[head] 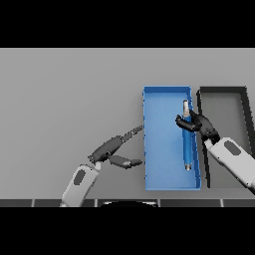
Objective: Pick up the blue pipe and place it into the blue bin.
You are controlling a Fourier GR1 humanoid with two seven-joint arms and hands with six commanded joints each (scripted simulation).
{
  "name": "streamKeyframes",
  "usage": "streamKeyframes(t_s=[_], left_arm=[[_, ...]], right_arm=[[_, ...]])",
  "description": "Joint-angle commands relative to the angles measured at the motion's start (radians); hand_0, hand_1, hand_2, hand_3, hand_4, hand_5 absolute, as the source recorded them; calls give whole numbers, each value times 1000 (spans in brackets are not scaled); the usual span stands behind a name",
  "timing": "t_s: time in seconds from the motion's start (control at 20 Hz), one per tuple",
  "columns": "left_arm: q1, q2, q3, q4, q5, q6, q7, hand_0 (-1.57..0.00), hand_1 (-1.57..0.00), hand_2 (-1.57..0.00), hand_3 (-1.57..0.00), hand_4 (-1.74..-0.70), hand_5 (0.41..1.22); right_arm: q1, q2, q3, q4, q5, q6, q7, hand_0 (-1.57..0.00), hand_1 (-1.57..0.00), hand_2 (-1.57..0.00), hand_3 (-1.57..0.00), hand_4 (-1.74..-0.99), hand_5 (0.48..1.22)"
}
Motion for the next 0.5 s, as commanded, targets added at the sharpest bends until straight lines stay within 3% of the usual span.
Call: streamKeyframes(t_s=[0.0, 0.25, 0.45], left_arm=[[1, 0, -1, 1, -3, 2, -4, 1, 1, 1, 1, -885, 426], [1, 15, 12, 11, 3, -6, -7, 1, 1, 1, 1, -887, 429], [-1, 6, 6, 8, -5, 3, -9, 1, 1, 1, 1, -887, 431]], right_arm=[[-5, -5, 12, 1, 1, -2, 0, -100, -91, -91, -53, -1071, 868], [-53, -23, 85, 21, 8, 9, 0, -32, -29, -29, -17, -1038, 734], [-73, -25, 107, 40, 11, 18, -9, -13, -11, -11, -6, -1022, 672]])
